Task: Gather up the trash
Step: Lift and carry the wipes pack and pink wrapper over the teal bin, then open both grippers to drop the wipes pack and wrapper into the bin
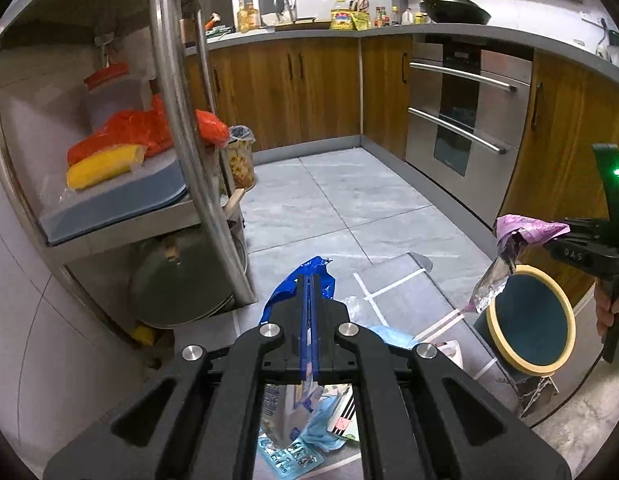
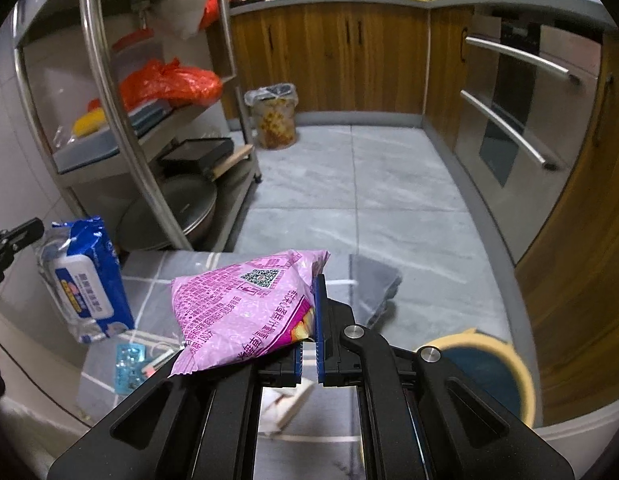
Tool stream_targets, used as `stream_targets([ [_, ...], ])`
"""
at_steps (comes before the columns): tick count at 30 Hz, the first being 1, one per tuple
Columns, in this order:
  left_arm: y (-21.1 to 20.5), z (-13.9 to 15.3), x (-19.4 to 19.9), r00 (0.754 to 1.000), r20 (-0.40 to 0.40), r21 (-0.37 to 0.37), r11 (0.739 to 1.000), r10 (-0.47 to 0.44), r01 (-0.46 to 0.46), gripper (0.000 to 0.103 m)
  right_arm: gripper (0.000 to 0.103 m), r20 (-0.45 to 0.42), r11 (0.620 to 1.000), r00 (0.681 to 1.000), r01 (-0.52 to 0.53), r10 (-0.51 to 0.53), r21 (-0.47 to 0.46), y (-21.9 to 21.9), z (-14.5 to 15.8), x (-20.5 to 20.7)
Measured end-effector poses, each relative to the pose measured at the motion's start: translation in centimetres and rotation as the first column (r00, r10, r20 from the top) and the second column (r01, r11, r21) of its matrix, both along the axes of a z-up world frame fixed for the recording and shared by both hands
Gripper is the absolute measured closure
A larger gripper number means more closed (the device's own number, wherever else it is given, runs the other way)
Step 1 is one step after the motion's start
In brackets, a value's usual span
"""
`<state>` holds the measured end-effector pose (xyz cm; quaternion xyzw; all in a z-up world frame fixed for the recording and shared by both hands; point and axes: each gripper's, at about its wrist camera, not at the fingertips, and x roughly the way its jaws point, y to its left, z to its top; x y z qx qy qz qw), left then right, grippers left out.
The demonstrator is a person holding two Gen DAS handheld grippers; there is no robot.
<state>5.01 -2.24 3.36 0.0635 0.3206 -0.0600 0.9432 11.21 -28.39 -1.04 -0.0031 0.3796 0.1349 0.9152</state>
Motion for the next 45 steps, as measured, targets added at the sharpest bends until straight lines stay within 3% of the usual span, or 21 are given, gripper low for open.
stream_targets([
  [5, -2.1, 1.1, 0.0, 0.998, 0.019, -0.011, 0.998, -0.054, 0.054, 0.103, 0.097, 0.035, 0.996, 0.999, 0.044, -0.041, -0.082, -3.5, 0.0, -0.9],
  [12, -8.2, 1.4, 0.9, 0.98, 0.008, 0.001, 0.98, -0.197, 0.197, 0.102, 0.097, 0.008, 0.982, 0.986, 0.164, -0.164, -0.094, -11.0, -1.7, -2.2],
  [17, -14.8, 1.2, 2.0, 0.947, -0.016, -0.011, 0.947, -0.322, 0.322, 0.103, 0.097, -0.052, 0.968, 0.969, 0.237, -0.242, -0.083, -15.9, -4.2, -3.0],
  [24, -24.5, 0.5, 2.7, 0.87, -0.046, 0.004, 0.871, -0.491, 0.491, 0.102, 0.097, -0.111, 0.955, 0.952, 0.276, -0.287, -0.106, -19.1, -7.3, -3.8],
  [28, -28.2, -0.8, 3.4, 0.843, -0.077, -0.01, 0.846, -0.533, 0.534, 0.103, 0.097, -0.137, 0.948, 0.943, 0.287, -0.305, -0.135, -20.1, -9.0, -4.0],
  [33, -32.1, -3.2, 3.7, 0.814, -0.119, 0.046, 0.816, -0.569, 0.577, 0.102, 0.097, -0.186, 0.943, 0.926, 0.307, -0.328, -0.133, -21.3, -10.9, -4.3],
  [41, -33.1, -5.8, 4.7, 0.807, -0.199, 0.045, 0.817, -0.556, 0.574, 0.102, 0.095, -0.223, 0.938, 0.913, 0.32, -0.342, -0.129, -21.9, -11.9, -4.0],
  [45, -31.9, -6.5, 5.1, 0.817, -0.226, 0.023, 0.836, -0.53, 0.549, 0.095, 0.071, -0.225, 0.938, 0.911, 0.323, -0.345, -0.13, -21.8, -11.7, -4.0],
])
